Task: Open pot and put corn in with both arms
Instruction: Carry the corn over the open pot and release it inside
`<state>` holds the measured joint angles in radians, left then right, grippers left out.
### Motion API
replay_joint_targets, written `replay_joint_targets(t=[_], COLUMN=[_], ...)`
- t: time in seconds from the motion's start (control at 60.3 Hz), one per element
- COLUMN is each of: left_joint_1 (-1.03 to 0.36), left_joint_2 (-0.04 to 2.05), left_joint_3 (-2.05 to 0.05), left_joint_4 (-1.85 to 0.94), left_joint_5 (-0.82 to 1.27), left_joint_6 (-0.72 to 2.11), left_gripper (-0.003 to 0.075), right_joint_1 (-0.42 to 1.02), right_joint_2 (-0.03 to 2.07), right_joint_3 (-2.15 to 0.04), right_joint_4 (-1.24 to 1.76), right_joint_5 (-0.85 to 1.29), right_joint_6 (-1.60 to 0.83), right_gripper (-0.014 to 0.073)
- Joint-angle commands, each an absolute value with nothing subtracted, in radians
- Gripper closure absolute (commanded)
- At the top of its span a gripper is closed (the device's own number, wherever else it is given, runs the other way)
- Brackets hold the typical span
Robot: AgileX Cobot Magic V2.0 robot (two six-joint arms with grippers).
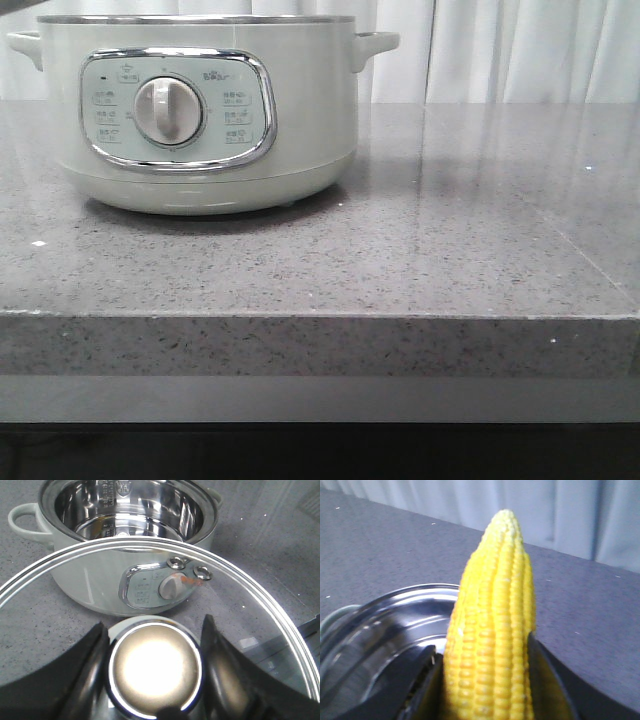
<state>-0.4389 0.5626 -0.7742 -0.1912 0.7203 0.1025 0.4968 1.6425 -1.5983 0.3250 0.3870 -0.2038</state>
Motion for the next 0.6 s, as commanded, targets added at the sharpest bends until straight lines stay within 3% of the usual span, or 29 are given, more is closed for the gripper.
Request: replay_joint_targets(t=[0.0,0.232,0.398,0.58], left_joint_1=[-0.445,-0.445,-0.445,-0.445], left_joint_2=[0.561,0.561,0.561,0.561], left_joint_3=[-0.812,-0.812,-0.812,-0.812], left_joint_4=[-0.216,-0.216,-0.216,-0.216], left_joint_5=[0.583,0.583,0.583,0.577], left_joint_6=[0.102,0.102,0.102,0.102], left_gripper=[0.0595,0.0595,0.0595,0.0595], right_joint_1=[0.547,0.605,0.605,0.602], right_joint_2=[1.687,1.822,1.831,1.827], right_joint_3=[-1.701,-1.780,-1.780,-1.780], right_joint_4=[0.330,0.329,0.329,0.329], right_joint_5=[0.352,0.372,0.417,0.401], right_joint_6=[-0.218,-0.222,-0.222,-0.222], right_gripper=[0.0400,0.0382,0.0174,0.0027])
